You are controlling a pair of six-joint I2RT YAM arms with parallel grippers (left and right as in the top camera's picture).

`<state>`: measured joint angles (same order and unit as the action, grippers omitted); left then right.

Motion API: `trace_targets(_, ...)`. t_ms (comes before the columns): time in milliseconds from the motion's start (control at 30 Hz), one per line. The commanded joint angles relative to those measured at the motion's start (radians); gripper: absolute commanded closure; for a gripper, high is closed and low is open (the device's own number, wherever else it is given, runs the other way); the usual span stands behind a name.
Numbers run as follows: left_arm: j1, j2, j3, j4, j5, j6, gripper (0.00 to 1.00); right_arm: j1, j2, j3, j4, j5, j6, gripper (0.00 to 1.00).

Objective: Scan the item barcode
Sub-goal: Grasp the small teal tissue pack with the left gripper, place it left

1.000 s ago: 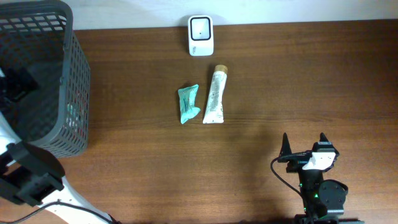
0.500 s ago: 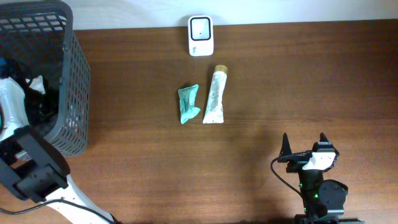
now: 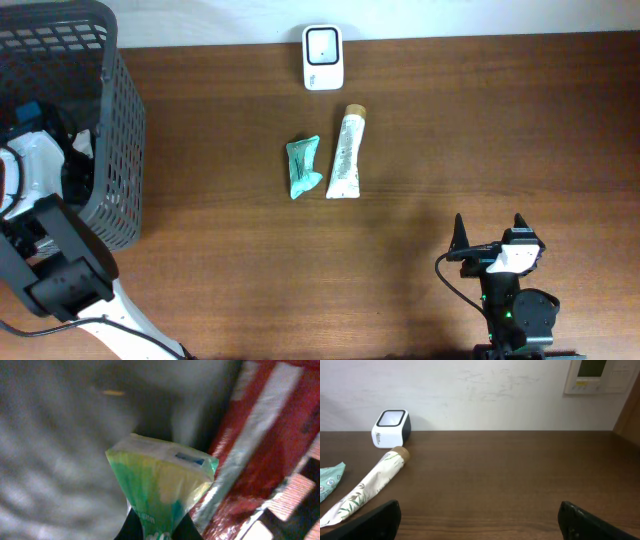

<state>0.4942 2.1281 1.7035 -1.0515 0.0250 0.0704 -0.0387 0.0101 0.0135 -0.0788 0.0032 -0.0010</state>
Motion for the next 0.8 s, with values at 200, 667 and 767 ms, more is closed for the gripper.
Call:
trace_targets(200, 0.034, -0.112, 0.829, -0.052, 0.009, -0.444, 1.0, -0.004, -0.006, -0.008, -0.003, 0.005, -0.003, 0.01)
trace_targets(667, -0.541, -0.196, 0.864, -0.317, 0.216, -0.431, 0.99, -0.004, -0.006, -0.008, -0.003, 0.005, -0.003, 0.01)
trace_targets(767, -0.663, -0.196, 0.678, -0.335, -0.006, -0.432, 1.0, -0.004, -0.006, -0.008, -0.003, 0.005, -0.003, 0.01)
